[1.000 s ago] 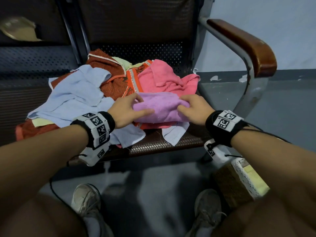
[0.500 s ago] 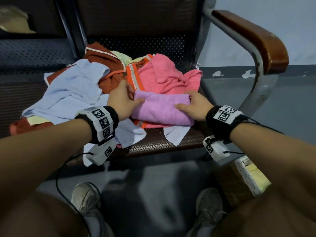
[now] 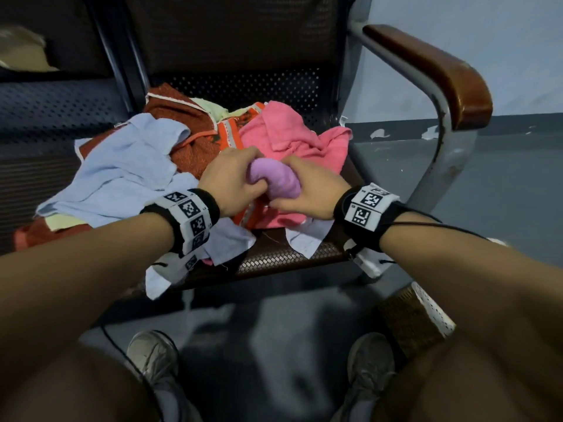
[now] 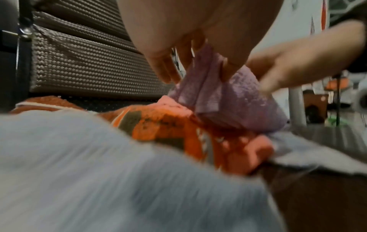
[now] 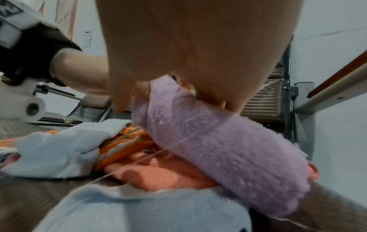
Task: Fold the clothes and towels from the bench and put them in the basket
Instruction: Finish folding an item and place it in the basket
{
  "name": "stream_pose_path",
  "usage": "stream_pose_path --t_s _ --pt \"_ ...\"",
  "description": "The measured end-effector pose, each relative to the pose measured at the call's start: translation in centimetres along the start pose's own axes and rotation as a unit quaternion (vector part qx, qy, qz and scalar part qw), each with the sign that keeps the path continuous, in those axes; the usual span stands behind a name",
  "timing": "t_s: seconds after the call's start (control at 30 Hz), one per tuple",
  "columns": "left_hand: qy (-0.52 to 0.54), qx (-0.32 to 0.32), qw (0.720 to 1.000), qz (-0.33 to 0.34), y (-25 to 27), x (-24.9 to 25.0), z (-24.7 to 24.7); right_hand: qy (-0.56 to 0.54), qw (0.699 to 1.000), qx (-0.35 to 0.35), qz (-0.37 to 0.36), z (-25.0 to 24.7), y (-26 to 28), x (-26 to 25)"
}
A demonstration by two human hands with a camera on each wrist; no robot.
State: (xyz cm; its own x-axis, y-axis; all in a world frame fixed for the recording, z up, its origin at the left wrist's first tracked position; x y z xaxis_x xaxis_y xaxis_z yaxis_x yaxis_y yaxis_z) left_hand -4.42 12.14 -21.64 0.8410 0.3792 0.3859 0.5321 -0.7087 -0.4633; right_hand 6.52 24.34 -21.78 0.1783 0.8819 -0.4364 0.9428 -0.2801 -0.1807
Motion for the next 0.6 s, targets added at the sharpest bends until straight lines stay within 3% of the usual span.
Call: stream_pose_path --t_s 0.07,0.13,0.23,0.3,0.4,0.47,0.6 --pt "0.066 0.024 0.998 -0.007 -0.8 1.9 -1.0 -0.01 1.0 -0.016 -0.014 -0.6 0.3 -0.7" --pt "0.145 0.047 0.988 -0.028 -1.6 4.0 -2.0 -0.052 0.998 0.023 -0.002 -3.0 0.6 -0.2" --pt "0.247 0.086 0.963 -0.065 -3.0 7.1 -2.7 -0.135 0.984 0.079 0.082 -7.2 2.6 1.9" --pt "0.334 0.071 0.934 -0.105 -3.7 9.6 -2.2 -0.201 0.964 0.107 0.137 -9.6 4.7 3.7" --pt "0.465 -0.011 0.872 -0.151 -3.8 14.7 0.6 -0.309 0.914 0.17 0.202 -13.2 8.7 6.1" --pt "0.498 -0.093 0.842 -0.186 -3.1 18.8 3.6 -0.371 0.873 0.208 0.239 -15.2 11.8 8.0" --pt "0.551 -0.24 0.777 -0.186 -1.0 28.0 10.3 -0.415 0.803 0.274 0.326 -17.7 19.9 13.3"
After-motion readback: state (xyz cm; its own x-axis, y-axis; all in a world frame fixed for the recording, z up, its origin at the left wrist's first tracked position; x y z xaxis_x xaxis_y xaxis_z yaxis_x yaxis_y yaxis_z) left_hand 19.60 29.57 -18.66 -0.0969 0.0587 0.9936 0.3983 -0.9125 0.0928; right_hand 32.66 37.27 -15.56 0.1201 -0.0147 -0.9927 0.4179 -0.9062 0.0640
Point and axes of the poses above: each hand's wrist, its own y-axis away from the middle knuckle, its own z-axis out of the palm, x = y × z, the point moved 5 cm from there along -y, towards the middle knuckle, and after that the axes turned 12 degrees about x, right-handed, at the moved point
